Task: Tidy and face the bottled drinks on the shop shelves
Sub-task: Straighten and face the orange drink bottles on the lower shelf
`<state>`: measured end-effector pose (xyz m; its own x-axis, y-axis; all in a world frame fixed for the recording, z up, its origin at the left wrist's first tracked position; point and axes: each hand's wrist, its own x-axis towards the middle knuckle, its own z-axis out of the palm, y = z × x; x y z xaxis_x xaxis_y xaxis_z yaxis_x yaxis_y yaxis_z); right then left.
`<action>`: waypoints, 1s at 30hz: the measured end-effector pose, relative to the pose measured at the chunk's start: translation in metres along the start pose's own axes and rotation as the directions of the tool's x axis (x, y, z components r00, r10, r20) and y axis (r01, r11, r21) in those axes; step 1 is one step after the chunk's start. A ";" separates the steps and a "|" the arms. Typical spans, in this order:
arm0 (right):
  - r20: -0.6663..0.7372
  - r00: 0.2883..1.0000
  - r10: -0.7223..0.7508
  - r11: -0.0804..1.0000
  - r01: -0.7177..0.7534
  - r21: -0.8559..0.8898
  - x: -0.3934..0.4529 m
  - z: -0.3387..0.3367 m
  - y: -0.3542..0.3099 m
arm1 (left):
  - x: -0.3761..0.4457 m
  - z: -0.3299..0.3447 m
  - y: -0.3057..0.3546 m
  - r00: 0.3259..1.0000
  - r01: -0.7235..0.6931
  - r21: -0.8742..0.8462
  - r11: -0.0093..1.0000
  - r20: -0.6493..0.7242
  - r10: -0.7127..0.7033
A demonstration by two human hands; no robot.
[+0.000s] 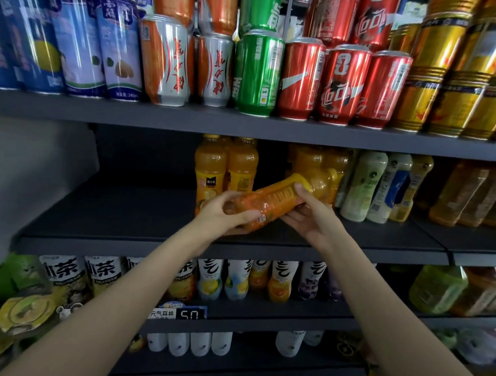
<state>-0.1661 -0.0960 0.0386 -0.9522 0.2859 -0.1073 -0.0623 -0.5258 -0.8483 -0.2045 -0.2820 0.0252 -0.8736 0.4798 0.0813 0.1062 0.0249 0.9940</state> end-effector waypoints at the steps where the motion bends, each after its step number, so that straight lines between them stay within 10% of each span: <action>1: -0.004 1.000 0.024 1.000 -0.024 -0.019 0.000 0.000 0.000 | 0.001 0.004 0.000 0.993 -0.087 0.180 0.980 -0.059 0.099; 4: -0.056 0.992 0.115 0.991 -0.118 -0.059 -0.002 -0.001 0.004 | 0.003 0.013 0.003 0.922 -0.315 0.506 0.803 -0.039 0.386; 10: -0.132 0.991 -0.003 0.984 -0.021 -0.177 0.009 -0.015 0.018 | 0.019 0.003 -0.009 0.947 -0.308 0.601 0.737 0.114 0.302; 15: -0.158 0.940 -0.303 0.779 0.150 -0.608 0.027 -0.018 0.031 | 0.030 -0.008 -0.017 0.911 -0.162 0.619 0.768 -0.206 0.358; 21: 0.071 0.818 -0.571 0.424 0.368 -0.828 0.046 -0.009 0.037 | 0.051 0.007 -0.021 0.909 -0.089 0.643 0.761 -0.260 0.326; 30: 0.159 0.812 -0.562 0.228 0.337 -0.913 0.072 -0.009 0.045 | 0.095 0.034 -0.046 0.853 0.075 0.553 0.830 -0.466 0.234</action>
<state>-0.2347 -0.0915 -0.0123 -0.7856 0.4003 0.4717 -0.0618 0.7079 -0.7036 -0.2760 -0.2081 -0.0154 -0.9420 0.0062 0.3355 0.2852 0.5414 0.7909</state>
